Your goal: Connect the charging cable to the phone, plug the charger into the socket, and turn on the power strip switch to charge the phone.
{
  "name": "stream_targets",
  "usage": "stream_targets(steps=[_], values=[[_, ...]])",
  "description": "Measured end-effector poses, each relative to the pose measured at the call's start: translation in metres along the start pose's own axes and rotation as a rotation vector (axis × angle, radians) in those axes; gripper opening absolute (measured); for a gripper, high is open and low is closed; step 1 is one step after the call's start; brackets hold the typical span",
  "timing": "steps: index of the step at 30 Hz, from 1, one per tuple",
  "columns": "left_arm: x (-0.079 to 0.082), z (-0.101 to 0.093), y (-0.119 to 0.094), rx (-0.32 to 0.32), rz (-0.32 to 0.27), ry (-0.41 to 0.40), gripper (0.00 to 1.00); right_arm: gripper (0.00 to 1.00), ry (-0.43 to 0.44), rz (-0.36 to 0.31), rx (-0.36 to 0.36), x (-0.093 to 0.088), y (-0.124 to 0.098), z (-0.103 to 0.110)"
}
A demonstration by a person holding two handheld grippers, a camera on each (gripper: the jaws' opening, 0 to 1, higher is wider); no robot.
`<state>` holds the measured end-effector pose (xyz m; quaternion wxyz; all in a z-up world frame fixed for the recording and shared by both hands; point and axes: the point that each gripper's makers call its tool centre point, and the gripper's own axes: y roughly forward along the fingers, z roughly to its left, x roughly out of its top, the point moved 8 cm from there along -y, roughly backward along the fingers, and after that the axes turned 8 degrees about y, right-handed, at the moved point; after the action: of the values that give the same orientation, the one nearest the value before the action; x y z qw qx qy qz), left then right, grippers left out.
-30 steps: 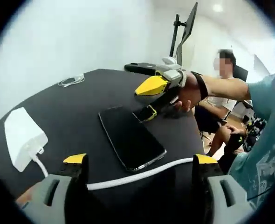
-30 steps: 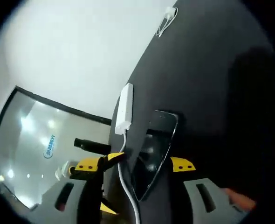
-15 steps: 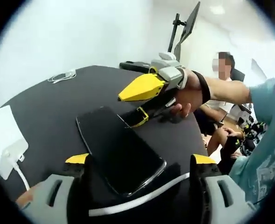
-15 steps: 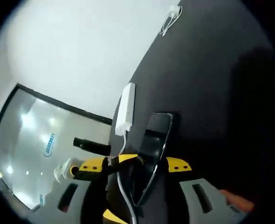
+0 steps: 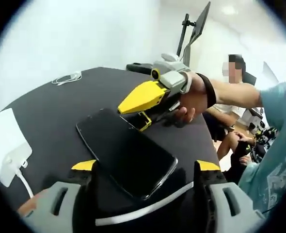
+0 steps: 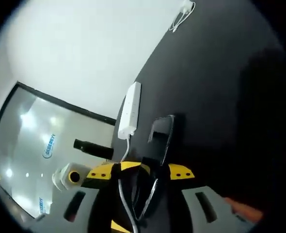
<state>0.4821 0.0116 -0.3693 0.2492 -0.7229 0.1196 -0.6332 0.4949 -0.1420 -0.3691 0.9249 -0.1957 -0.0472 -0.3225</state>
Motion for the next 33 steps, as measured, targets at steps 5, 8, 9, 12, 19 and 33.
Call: stream_targets(steps=[5, 8, 9, 12, 19, 33], values=[[0.000, 0.001, 0.000, 0.001, 0.001, 0.000, 0.73, 0.31, -0.026, 0.010, -0.023, 0.003, 0.010, -0.001], [0.000, 0.002, 0.001, 0.002, 0.001, 0.000, 0.72, 0.26, -0.040, 0.019, -0.037, 0.004, 0.014, -0.002], [0.000, 0.001, 0.001, 0.002, 0.001, 0.001, 0.72, 0.25, -0.049, 0.026, -0.036, 0.002, 0.016, -0.002], [0.000, 0.001, 0.001, 0.003, 0.004, 0.006, 0.72, 0.18, -0.072, 0.035, -0.047, -0.001, 0.019, -0.002], [0.000, 0.002, -0.001, 0.000, -0.016, -0.003, 0.73, 0.11, -0.080, 0.020, -0.048, -0.004, 0.018, -0.006], [0.014, 0.011, -0.021, 0.045, -0.012, 0.003, 0.74, 0.06, 0.044, -0.202, -0.025, 0.046, -0.013, -0.010]])
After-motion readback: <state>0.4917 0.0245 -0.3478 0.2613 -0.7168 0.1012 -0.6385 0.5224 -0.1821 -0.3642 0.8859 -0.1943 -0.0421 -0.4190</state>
